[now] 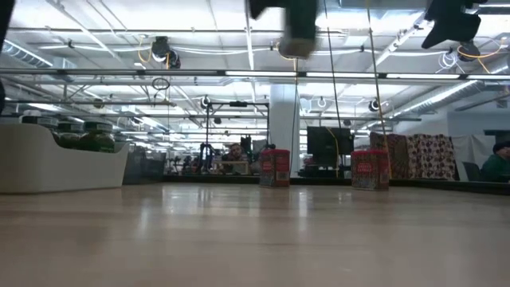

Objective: Sort spices by type
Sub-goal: Put the green bottle seasoning into the white bin

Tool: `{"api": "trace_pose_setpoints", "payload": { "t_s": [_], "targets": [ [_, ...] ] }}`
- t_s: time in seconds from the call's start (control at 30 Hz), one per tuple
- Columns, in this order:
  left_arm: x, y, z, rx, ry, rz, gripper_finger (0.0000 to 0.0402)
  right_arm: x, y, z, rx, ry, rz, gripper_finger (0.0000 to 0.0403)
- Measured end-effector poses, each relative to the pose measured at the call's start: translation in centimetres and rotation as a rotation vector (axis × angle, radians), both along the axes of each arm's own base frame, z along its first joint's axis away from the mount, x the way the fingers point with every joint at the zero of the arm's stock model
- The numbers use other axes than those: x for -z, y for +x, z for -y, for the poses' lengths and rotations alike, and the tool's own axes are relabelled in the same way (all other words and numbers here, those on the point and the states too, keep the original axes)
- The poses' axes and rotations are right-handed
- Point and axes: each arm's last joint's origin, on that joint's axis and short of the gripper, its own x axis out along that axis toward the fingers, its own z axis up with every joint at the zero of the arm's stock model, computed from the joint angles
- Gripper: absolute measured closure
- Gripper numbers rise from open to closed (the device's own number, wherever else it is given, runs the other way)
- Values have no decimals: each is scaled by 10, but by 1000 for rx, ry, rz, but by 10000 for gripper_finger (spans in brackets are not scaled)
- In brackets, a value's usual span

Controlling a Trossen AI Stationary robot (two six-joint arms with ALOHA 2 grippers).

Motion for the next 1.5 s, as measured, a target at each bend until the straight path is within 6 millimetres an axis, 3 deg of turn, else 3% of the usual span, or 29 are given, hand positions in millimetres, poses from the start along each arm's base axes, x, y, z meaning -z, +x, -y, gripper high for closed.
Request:
{"api": "trace_pose_setpoints", "payload": {
  "t_s": [0.1,0.3,0.67,0.83,1.23,1.5],
  "targets": [
    [0,-25,2,-5,-19,-74,192,0,5,0,-2,-2,11,138],
    [33,-61,12,-36,-83,-162,191,-1,18,0,-4,-1,35,138],
    [126,-93,15,-101,-172,-89,191,8,56,0,-21,-5,6,138],
    [157,-106,17,-55,-117,-109,191,15,71,0,-36,14,-28,138],
    [170,-108,17,7,-31,-95,188,30,92,0,-36,20,-108,138],
    [182,-104,18,14,-32,-139,145,30,94,0,-39,17,-107,138]
  ]
}}
